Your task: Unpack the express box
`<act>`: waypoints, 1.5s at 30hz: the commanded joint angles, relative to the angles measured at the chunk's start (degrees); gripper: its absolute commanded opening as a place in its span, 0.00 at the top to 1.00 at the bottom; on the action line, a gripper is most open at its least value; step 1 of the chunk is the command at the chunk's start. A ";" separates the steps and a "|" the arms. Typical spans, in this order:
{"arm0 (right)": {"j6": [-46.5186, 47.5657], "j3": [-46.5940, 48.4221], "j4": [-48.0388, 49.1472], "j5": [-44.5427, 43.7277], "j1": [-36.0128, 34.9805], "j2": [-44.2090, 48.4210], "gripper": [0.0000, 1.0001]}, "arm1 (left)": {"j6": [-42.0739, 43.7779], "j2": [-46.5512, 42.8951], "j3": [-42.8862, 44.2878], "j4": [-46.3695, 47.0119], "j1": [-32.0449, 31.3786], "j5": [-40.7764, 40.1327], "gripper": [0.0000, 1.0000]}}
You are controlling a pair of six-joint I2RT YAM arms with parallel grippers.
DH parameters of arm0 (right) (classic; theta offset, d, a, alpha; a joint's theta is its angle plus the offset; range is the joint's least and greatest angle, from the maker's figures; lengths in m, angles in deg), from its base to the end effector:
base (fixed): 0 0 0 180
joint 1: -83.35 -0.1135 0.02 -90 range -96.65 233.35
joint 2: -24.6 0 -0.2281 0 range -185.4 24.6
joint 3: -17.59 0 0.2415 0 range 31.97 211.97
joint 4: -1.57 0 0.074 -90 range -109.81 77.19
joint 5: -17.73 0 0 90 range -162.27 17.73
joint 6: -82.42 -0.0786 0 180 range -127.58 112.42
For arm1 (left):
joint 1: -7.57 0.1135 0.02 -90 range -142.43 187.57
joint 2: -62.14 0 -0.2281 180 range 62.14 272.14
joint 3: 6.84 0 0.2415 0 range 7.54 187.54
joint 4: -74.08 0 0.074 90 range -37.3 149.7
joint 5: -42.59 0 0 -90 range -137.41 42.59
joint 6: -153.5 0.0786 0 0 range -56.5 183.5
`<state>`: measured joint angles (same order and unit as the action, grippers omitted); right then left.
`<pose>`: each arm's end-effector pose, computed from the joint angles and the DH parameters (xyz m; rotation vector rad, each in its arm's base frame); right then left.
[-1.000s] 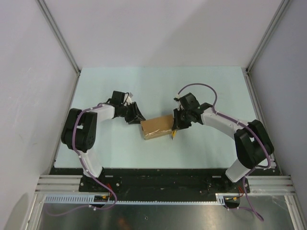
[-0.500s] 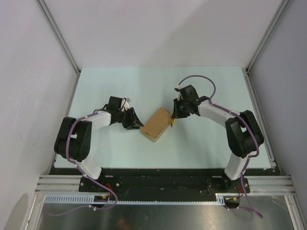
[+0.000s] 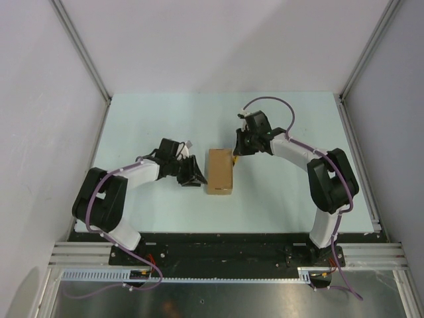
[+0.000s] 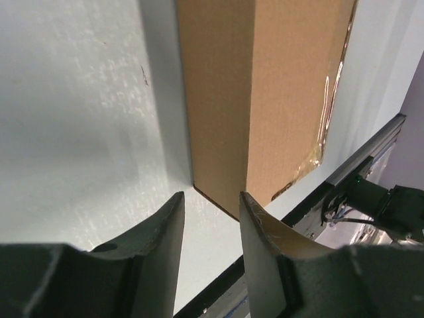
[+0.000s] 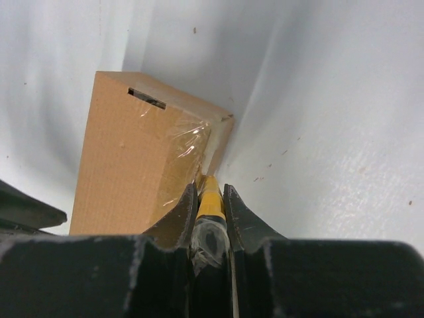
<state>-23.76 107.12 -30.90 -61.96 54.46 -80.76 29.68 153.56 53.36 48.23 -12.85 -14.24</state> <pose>0.3552 0.2121 0.1546 -0.3587 2.4519 0.5678 0.2738 -0.1478 0.0990 -0.0787 2.6996 -1.0756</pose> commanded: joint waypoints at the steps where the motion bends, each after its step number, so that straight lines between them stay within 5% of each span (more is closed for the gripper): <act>1: 1.33 2.36 1.22 -3.35 0.76 1.29 1.00 | 2.01 -3.79 -0.65 -0.31 -0.50 -4.06 0.57; 11: 1.77 2.36 -1.60 -0.13 1.99 12.44 1.00 | 2.45 -10.02 6.55 -2.86 1.62 -11.55 0.40; 22: -4.28 2.28 10.24 28.08 3.13 24.85 1.00 | 5.27 -17.76 19.13 2.57 1.70 11.98 0.16; 28: -12.90 2.28 21.04 33.10 2.78 28.62 1.00 | -13.45 -20.93 11.49 33.31 1.70 19.21 0.13; 41: -22.21 2.28 31.70 36.72 1.55 30.57 1.00 | -19.79 -23.66 13.59 42.05 -1.46 19.57 0.15; 45: -23.63 2.36 33.73 37.16 1.02 30.48 1.00 | -21.54 -23.04 13.59 43.80 -2.25 19.04 0.27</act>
<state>-44.33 107.34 -2.86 -26.31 56.10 -51.85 10.93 131.31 65.56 87.57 -14.38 5.43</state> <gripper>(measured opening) 0.164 0.779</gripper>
